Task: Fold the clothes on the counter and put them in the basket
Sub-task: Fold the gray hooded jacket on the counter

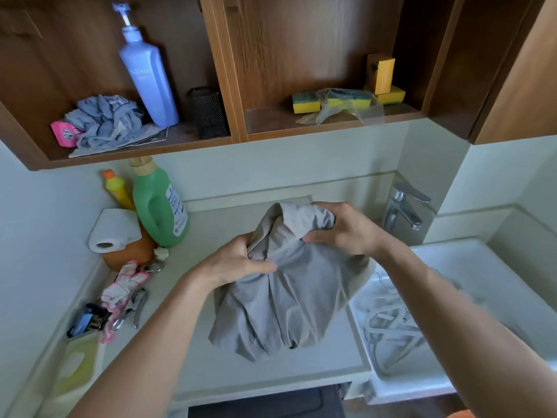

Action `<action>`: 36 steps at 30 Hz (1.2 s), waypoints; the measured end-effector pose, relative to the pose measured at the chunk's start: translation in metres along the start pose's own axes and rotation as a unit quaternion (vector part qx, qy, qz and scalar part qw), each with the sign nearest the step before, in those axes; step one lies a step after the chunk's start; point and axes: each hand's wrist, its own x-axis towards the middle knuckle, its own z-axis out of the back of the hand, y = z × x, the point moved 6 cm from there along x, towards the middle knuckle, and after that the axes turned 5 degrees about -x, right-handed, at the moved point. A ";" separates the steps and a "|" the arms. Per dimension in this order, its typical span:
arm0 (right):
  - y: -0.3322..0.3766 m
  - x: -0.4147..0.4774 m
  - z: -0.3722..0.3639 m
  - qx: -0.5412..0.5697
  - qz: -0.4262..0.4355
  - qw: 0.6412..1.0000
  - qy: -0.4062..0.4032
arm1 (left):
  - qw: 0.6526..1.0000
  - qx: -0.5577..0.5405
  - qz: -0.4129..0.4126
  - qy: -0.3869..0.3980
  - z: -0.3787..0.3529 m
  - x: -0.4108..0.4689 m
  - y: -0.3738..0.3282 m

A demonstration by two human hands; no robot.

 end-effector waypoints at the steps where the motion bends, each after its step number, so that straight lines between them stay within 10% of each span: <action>1: 0.001 -0.008 0.004 0.007 0.000 1.000 -0.016 | 0.999 0.007 0.023 0.030 -0.003 -0.004 0.006; 14: -0.001 -0.233 0.057 -0.018 -0.195 0.931 -0.308 | 0.953 -0.267 0.124 0.077 -0.112 -0.057 0.045; 27: -0.036 -0.540 0.103 0.011 -0.363 0.747 -0.558 | 0.826 -0.334 0.145 0.431 -0.370 -0.095 -0.022; 36: -0.152 -0.678 0.145 0.031 -0.462 0.686 -0.561 | 0.930 -0.236 0.064 0.274 -0.549 -0.036 -0.059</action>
